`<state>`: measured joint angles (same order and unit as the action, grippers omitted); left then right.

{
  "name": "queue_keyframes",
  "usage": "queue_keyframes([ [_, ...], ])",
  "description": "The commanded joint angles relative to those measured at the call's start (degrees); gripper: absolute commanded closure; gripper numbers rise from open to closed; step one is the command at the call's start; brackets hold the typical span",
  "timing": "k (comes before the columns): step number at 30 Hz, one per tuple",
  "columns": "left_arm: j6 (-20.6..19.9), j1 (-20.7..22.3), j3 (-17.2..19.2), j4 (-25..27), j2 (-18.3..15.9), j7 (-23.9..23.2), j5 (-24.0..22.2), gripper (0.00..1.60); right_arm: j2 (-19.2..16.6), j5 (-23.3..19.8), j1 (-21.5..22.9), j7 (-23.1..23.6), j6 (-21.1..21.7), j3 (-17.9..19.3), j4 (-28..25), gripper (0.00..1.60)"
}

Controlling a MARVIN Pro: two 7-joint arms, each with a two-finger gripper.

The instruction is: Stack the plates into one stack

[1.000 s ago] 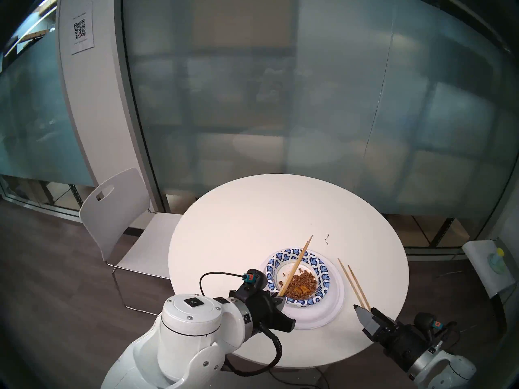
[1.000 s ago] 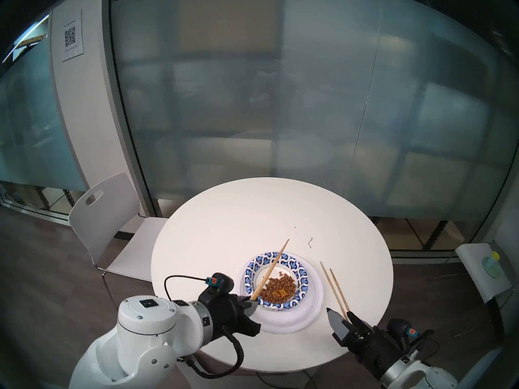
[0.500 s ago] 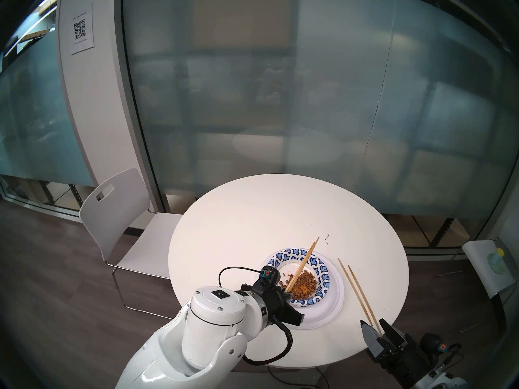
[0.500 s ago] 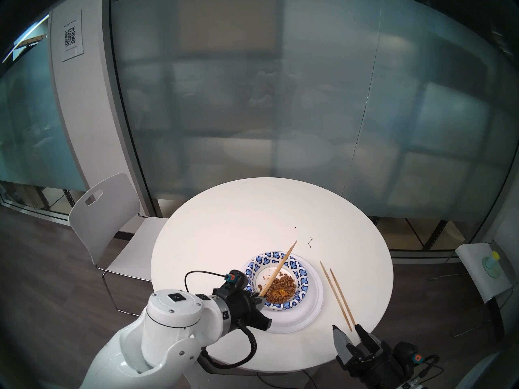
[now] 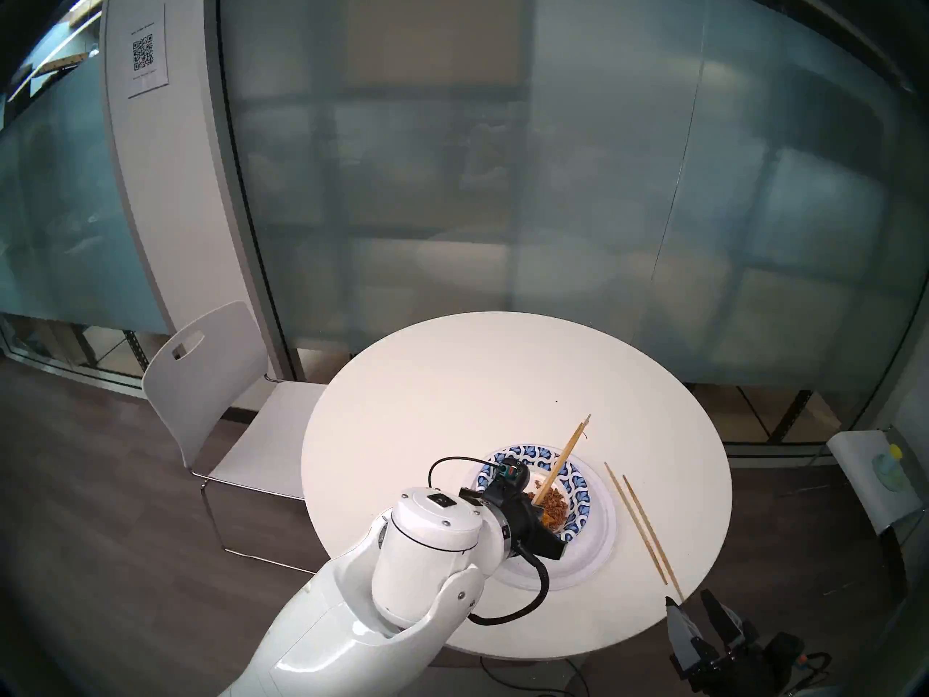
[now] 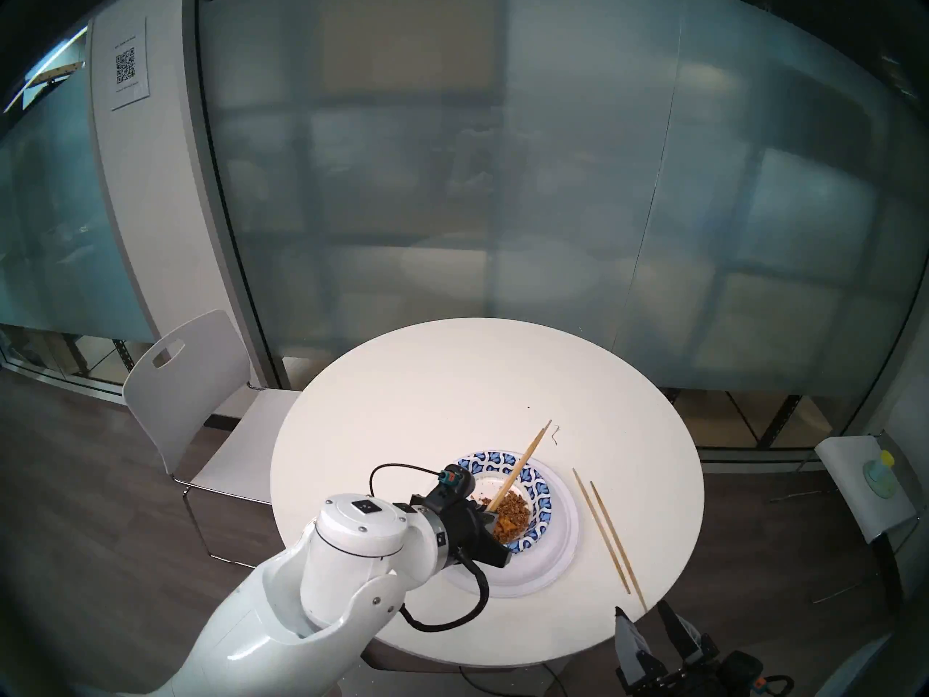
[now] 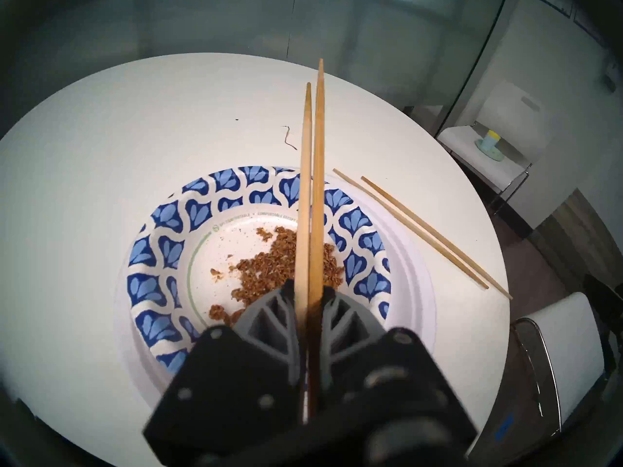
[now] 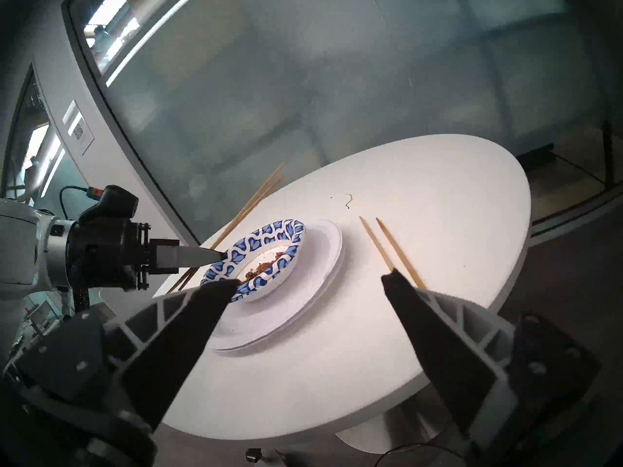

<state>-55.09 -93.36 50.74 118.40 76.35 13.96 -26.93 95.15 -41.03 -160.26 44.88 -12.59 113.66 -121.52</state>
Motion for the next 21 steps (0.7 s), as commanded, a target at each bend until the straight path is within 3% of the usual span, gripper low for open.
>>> queue_keyframes([
  [1,0.1,5.6,-1.4,-2.0,2.2,1.2,-0.3,1.60,1.8,-2.7,2.2,4.6,-7.2,-0.2,2.5,0.00],
  [6,0.1,8.5,-1.2,-2.3,1.7,1.1,-1.3,1.60,1.6,-4.1,3.2,6.3,-8.3,0.2,4.1,0.00],
  [12,0.1,10.2,0.7,0.8,-0.9,0.0,-4.6,1.60,0.8,-5.5,4.9,7.6,-8.3,0.5,5.8,0.00],
  [15,0.1,9.9,1.7,3.0,-2.8,-0.6,-6.6,1.60,0.4,-6.1,5.8,7.9,-8.0,0.6,6.5,0.00],
  [17,0.1,10.2,1.5,4.6,-5.9,-1.6,-8.6,1.60,-0.3,-6.6,6.8,8.5,-7.6,0.7,6.9,0.00],
  [21,0.1,12.0,1.3,4.6,-8.5,-2.0,-11.3,1.60,-0.8,-7.2,7.4,9.0,-7.3,0.9,6.9,0.00],
])
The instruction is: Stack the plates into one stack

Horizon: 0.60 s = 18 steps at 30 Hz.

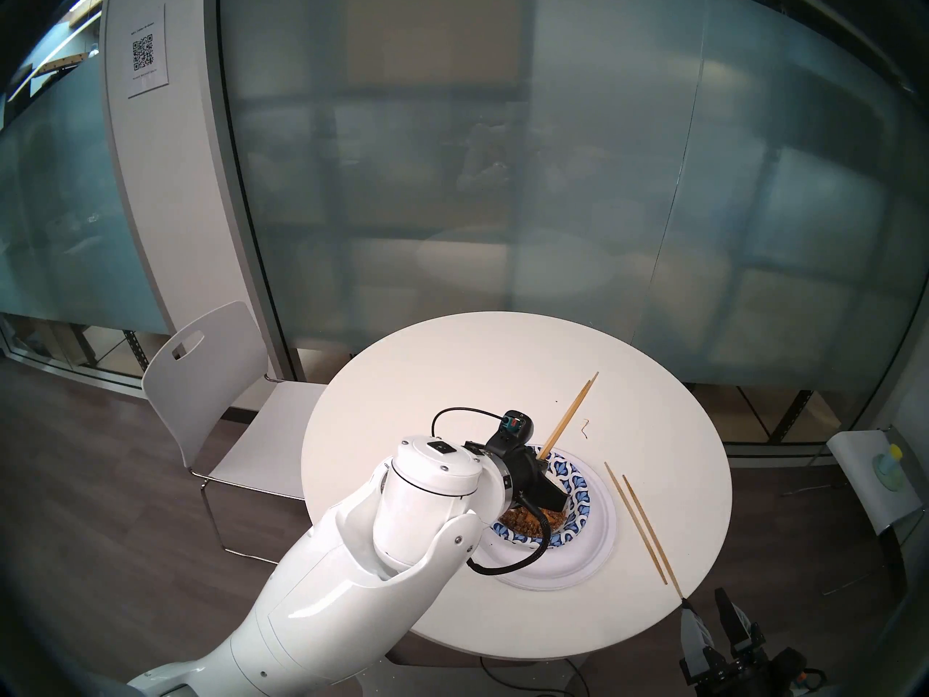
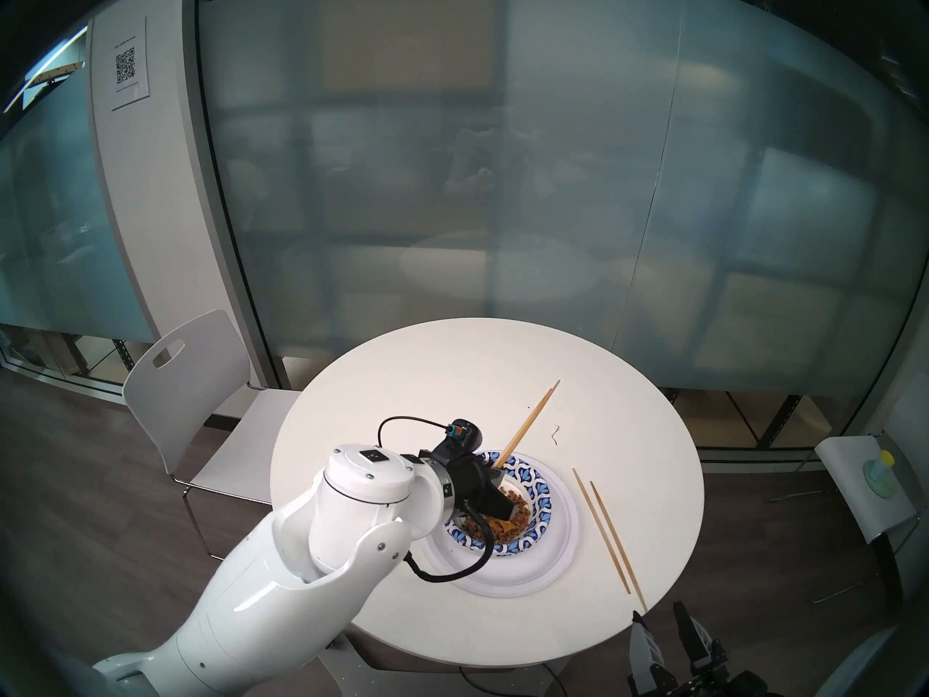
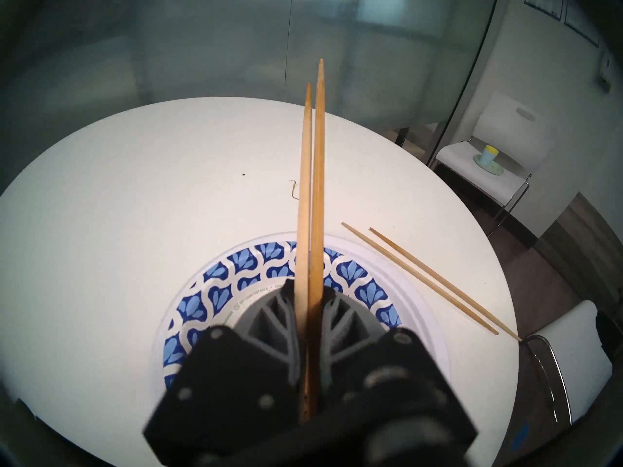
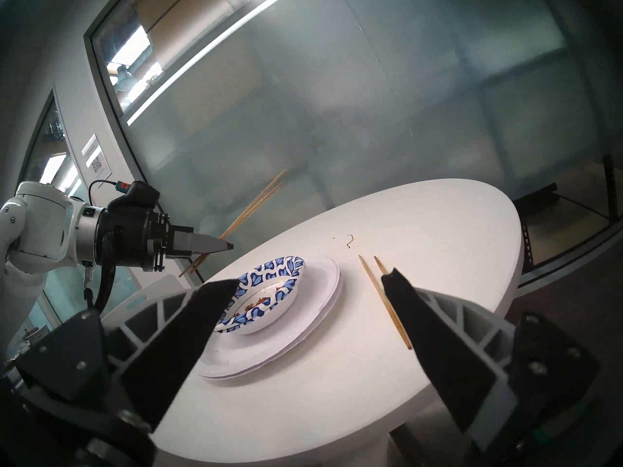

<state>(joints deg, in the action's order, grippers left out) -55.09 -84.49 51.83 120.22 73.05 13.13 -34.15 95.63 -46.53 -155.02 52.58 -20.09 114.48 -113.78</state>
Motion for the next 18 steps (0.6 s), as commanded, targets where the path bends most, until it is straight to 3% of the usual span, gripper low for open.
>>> queue_keyframes([
  [1,0.1,3.2,0.2,2.7,-5.2,-1.1,-4.1,1.60,-1.3,-1.7,2.1,1.3,0.2,0.0,-0.8,0.00],
  [7,0.1,7.8,-2.9,1.2,-9.8,-1.2,-7.4,1.60,-1.3,-2.8,1.9,2.3,0.3,0.2,-0.4,0.00],
  [18,0.1,13.3,-7.6,0.2,-12.3,1.3,-13.9,1.60,-1.0,-4.2,1.1,3.7,0.0,0.8,0.3,0.00],
])
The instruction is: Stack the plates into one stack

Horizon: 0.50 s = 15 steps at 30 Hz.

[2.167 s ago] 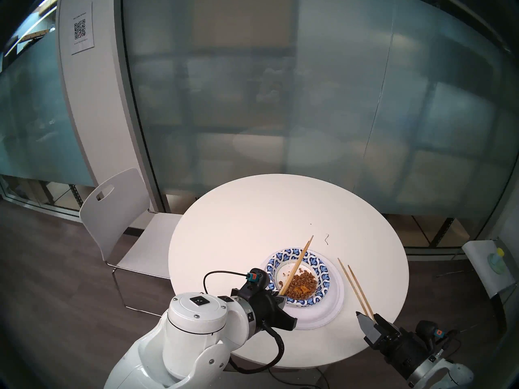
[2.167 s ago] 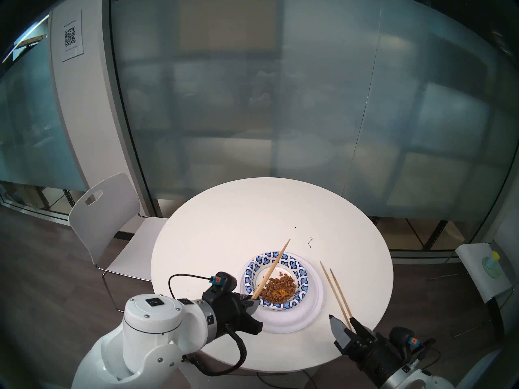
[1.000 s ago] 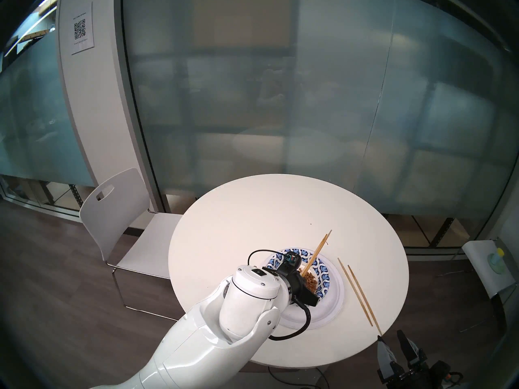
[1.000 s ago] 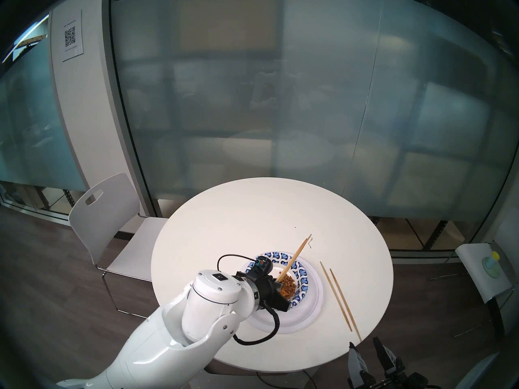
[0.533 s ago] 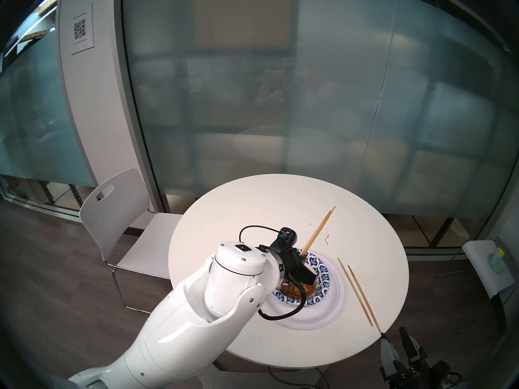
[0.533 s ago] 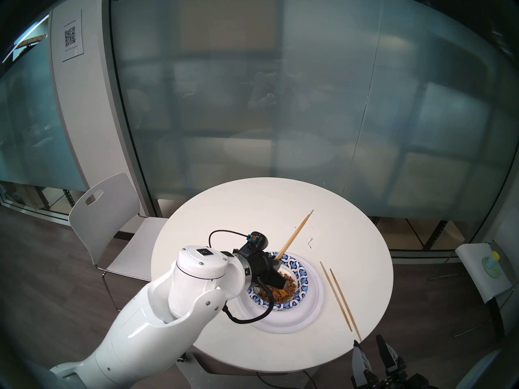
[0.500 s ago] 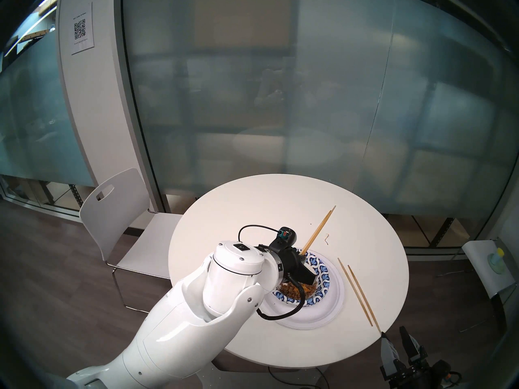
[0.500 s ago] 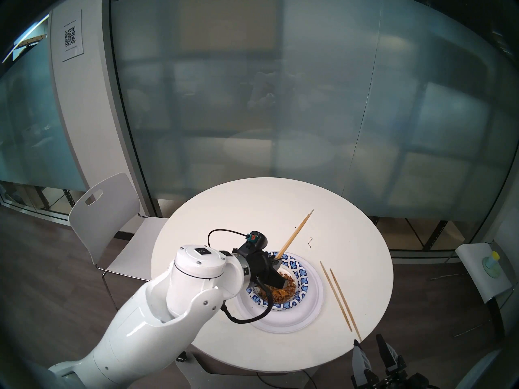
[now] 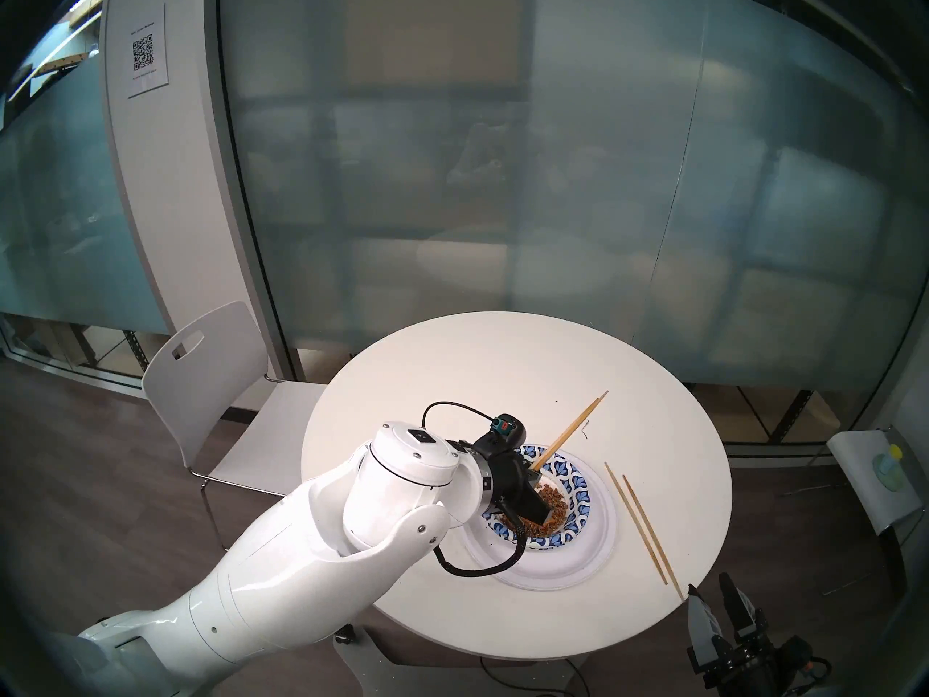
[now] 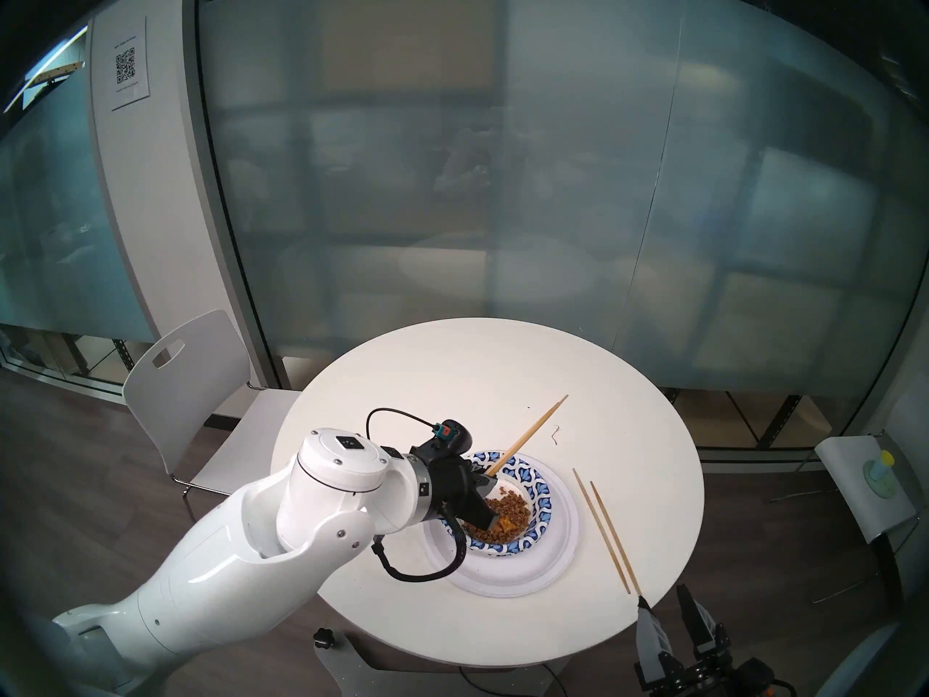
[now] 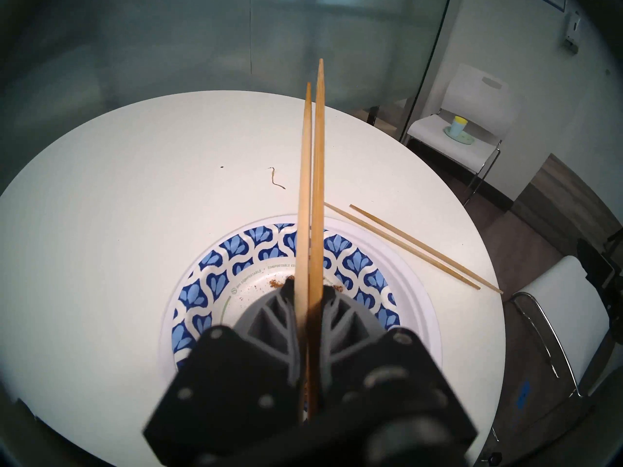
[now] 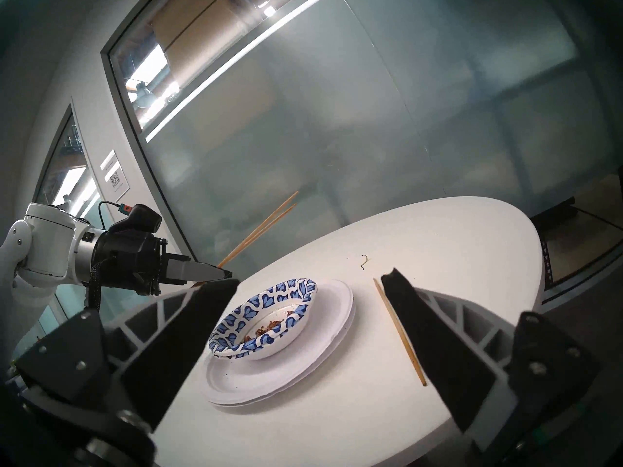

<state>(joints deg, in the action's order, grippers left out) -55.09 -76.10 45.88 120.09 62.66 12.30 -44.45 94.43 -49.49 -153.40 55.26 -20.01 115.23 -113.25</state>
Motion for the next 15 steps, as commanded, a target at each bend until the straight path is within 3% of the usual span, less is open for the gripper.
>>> queue_keyframes([
  [1,0.1,5.2,-2.3,0.2,-2.5,2.8,-3.9,1.60,0.3,-1.4,-0.5,1.0,-0.1,0.0,-0.2,0.00],
  [15,0.1,6.2,-6.6,-0.2,-6.7,12.1,-13.8,1.60,-0.1,-1.8,-0.7,1.5,0.5,0.1,-0.2,0.00],
])
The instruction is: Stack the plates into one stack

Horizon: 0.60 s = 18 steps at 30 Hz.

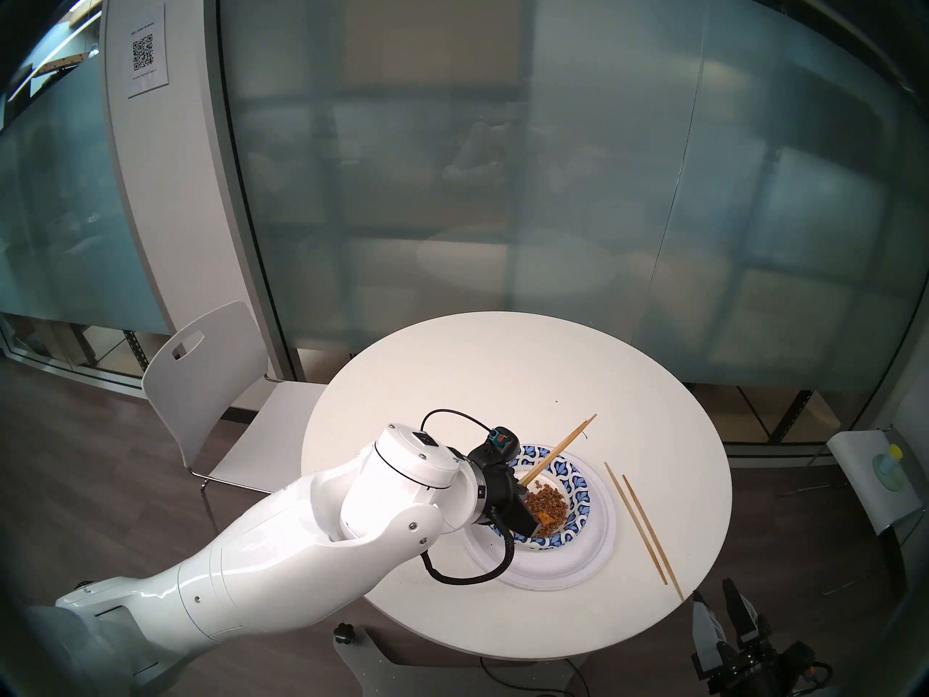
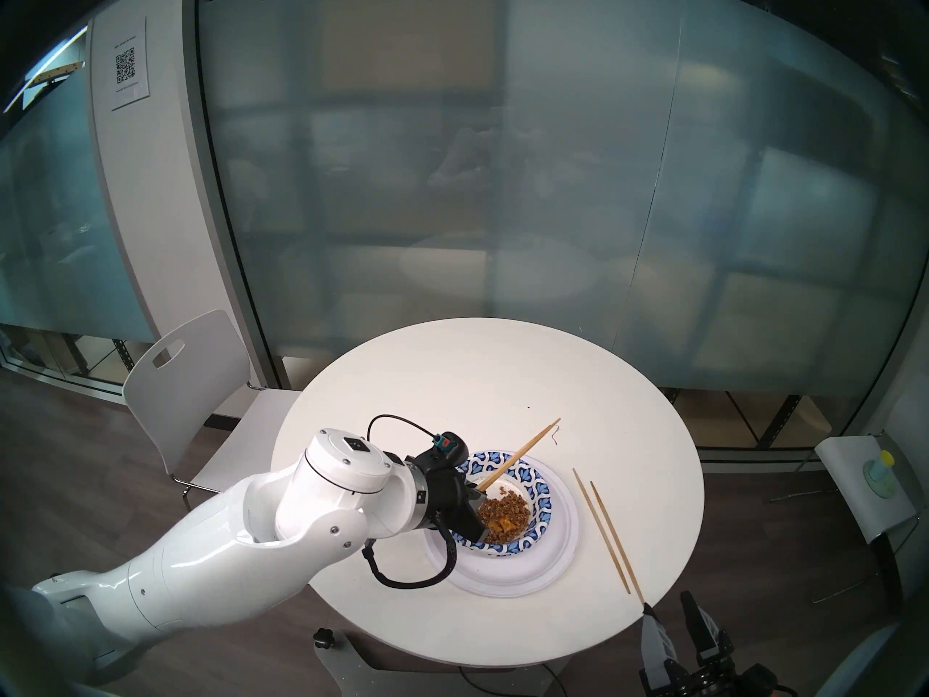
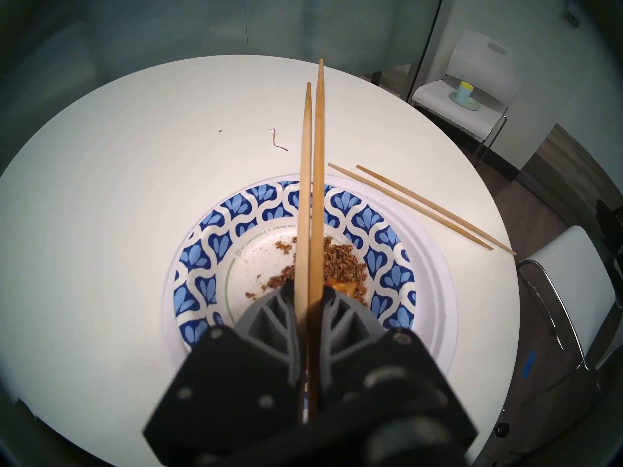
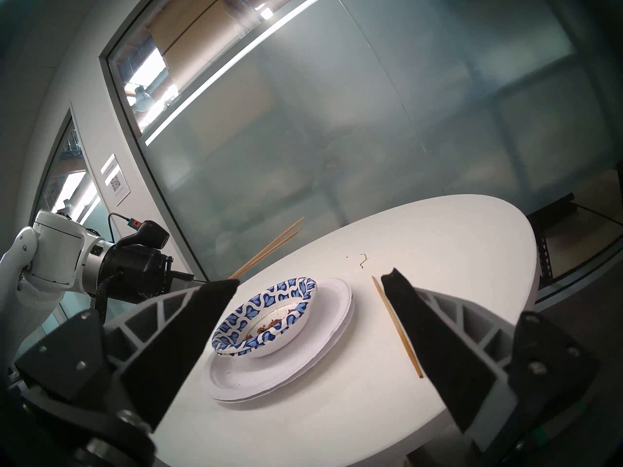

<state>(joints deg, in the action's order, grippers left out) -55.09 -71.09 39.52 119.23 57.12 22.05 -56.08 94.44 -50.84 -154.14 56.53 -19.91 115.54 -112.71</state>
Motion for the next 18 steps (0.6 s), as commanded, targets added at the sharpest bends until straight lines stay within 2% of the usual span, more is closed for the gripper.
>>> queue_keyframes([
  [1,0.1,1.5,-1.0,0.6,-1.4,3.8,-4.0,1.60,-0.2,-0.4,0.1,0.2,0.5,-0.2,-0.8,0.00],
  [18,0.1,2.9,-4.5,0.7,1.0,10.4,-7.1,1.60,1.2,-0.9,-1.0,1.6,-0.3,-0.5,-0.5,0.00],
])
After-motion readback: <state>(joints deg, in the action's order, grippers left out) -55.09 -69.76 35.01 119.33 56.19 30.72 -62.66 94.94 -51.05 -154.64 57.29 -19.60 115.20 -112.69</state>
